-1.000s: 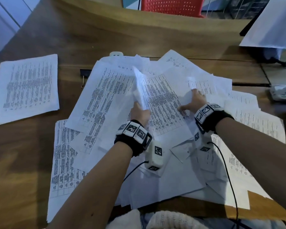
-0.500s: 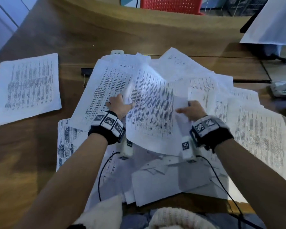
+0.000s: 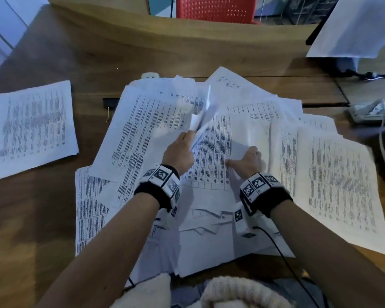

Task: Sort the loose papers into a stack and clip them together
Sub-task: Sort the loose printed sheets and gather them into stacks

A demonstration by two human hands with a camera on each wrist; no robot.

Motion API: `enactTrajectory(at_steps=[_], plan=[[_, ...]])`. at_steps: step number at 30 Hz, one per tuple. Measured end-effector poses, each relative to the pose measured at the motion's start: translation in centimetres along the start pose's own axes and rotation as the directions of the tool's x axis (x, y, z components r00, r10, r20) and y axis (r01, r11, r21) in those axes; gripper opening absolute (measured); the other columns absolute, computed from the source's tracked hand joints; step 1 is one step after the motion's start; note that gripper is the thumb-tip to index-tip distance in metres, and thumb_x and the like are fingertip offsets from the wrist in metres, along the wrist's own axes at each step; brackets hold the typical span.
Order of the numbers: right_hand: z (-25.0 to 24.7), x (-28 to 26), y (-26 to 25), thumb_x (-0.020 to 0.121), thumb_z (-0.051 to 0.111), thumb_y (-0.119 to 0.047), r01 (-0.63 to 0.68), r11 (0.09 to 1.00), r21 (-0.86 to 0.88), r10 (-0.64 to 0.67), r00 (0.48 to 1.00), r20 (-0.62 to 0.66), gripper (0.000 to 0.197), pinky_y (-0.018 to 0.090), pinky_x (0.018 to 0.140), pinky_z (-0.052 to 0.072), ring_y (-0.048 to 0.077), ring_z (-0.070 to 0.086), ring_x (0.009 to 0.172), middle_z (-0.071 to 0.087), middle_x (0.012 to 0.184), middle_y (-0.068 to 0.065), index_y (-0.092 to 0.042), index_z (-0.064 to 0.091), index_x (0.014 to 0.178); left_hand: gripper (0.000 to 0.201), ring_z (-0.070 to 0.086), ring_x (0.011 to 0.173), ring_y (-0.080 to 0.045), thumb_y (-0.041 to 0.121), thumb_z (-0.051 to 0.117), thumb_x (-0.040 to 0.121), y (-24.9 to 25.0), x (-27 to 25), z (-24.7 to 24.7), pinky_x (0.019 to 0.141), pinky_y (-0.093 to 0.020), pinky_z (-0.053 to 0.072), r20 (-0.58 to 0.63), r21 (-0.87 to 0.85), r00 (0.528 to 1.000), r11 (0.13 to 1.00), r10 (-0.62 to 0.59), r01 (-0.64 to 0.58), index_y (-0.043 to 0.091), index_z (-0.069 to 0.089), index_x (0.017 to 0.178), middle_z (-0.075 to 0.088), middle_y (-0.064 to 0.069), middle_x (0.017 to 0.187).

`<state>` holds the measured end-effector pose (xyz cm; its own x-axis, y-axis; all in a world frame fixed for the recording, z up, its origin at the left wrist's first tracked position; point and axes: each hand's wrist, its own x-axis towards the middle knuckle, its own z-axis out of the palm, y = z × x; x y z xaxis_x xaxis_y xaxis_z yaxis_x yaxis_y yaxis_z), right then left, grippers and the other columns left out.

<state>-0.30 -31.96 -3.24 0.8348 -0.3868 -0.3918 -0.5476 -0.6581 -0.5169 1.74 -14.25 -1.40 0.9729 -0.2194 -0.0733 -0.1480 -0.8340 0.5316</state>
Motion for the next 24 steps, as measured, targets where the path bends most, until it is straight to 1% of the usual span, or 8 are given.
enactTrajectory(at_steps=[3, 5, 9, 12, 15, 19, 22, 24], plan=[[-0.7, 0.4, 0.1, 0.075, 0.072, -0.038, -0.031, 0.994, 0.107, 0.030, 0.999, 0.015, 0.080, 0.042, 0.100, 0.039, 0.033, 0.042, 0.120, 0.038, 0.132, 0.017, 0.001, 0.031, 0.132, 0.048, 0.056, 0.088, -0.026, -0.005, 0.047, 0.091, -0.6, -0.1, -2.0, 0.059, -0.019, 0.050, -0.068, -0.410, 0.991, 0.909, -0.114, 0.076, 0.003, 0.028, 0.134, 0.051, -0.015, 0.118], [-1.4, 1.1, -0.2, 0.075, 0.070, -0.046, -0.066, 0.977, 0.201, 0.063, 0.998, 0.020, 0.084, 0.042, 0.102, 0.039, 0.033, 0.042, 0.123, 0.038, 0.136, 0.018, 0.002, 0.031, 0.134, 0.054, 0.045, 0.104, -0.020, -0.007, 0.053, 0.088, -1.7, 0.0, -4.1, 0.073, -0.017, 0.050, -0.067, -0.668, 0.972, 0.734, -0.225, 0.124, 0.006, 0.025, 0.133, 0.037, -0.004, 0.123], [-2.5, 1.6, -1.9, 0.080, 0.068, -0.035, -0.131, 0.852, 0.508, 0.003, 0.969, 0.245, 0.079, 0.045, 0.101, 0.040, 0.033, 0.043, 0.125, 0.040, 0.139, 0.018, 0.001, 0.027, 0.138, 0.065, 0.045, 0.123, -0.028, 0.010, 0.067, 0.079, -4.0, -1.1, -6.9, 0.105, -0.045, 0.039, 0.051, -0.904, 0.950, 0.390, -0.307, 0.175, 0.011, 0.033, 0.135, 0.045, -0.015, 0.135], [-2.6, 0.2, -4.0, 0.081, 0.064, -0.006, 0.023, 0.749, 0.662, -0.229, 0.947, 0.226, 0.057, 0.044, 0.099, 0.042, 0.026, 0.051, 0.114, 0.054, 0.121, 0.014, 0.001, 0.037, 0.131, 0.067, 0.043, 0.117, -0.013, 0.019, 0.068, 0.081, -4.1, -2.1, -6.9, 0.108, -0.037, 0.033, 0.143, -0.882, 0.928, 0.381, -0.345, 0.278, 0.009, 0.034, 0.139, 0.048, -0.003, 0.132], [-3.2, -0.9, -6.3, 0.083, 0.054, 0.005, 0.338, 0.731, 0.593, -0.369, 0.927, -0.074, 0.036, 0.043, 0.098, 0.046, 0.025, 0.057, 0.107, 0.062, 0.115, 0.014, 0.002, 0.053, 0.119, 0.048, 0.059, 0.104, -0.022, 0.017, 0.076, 0.074, -4.2, -2.3, -6.8, 0.096, -0.038, 0.049, 0.074, -0.838, 0.918, 0.474, -0.390, 0.269, 0.007, 0.052, 0.114, 0.062, -0.002, 0.103], [-6.7, -2.8, -8.5, 0.085, 0.054, 0.002, 0.608, 0.445, 0.657, -0.460, 0.785, -0.415, 0.026, 0.024, 0.087, 0.049, 0.008, 0.061, 0.093, 0.062, 0.103, 0.003, -0.013, 0.054, 0.106, 0.022, 0.065, 0.072, 0.004, 0.009, 0.068, 0.082, -2.9, -1.9, -10.0, 0.069, -0.016, 0.055, -0.352, -0.785, 0.837, 0.619, -0.418, -0.021, 0.002, 0.062, 0.102, 0.064, 0.002, 0.083], [-9.3, -4.8, -9.3, 0.084, 0.058, -0.008, 0.714, 0.188, 0.674, -0.516, 0.656, -0.551, 0.021, 0.025, 0.085, 0.048, 0.008, 0.060, 0.092, 0.063, 0.098, -0.001, -0.017, 0.053, 0.102, 0.007, 0.062, 0.067, 0.000, 0.004, 0.060, 0.086, -1.4, -2.4, -12.9, 0.063, -0.020, 0.052, -0.540, -0.780, 0.784, 0.533, -0.308, -0.328, 0.009, 0.061, 0.091, 0.067, 0.015, 0.071], [-9.5, -5.3, -9.2, 0.082, 0.054, -0.004, 0.686, 0.176, 0.706, -0.509, 0.678, -0.531, 0.022, 0.021, 0.082, 0.046, 0.005, 0.057, 0.088, 0.060, 0.096, -0.001, -0.014, 0.049, 0.101, 0.008, 0.061, 0.068, 0.000, 0.008, 0.059, 0.087, -1.5, -2.8, -13.6, 0.065, -0.020, 0.051, -0.570, -0.783, 0.784, 0.450, -0.245, -0.429, 0.016, 0.058, 0.088, 0.067, 0.016, 0.069]])
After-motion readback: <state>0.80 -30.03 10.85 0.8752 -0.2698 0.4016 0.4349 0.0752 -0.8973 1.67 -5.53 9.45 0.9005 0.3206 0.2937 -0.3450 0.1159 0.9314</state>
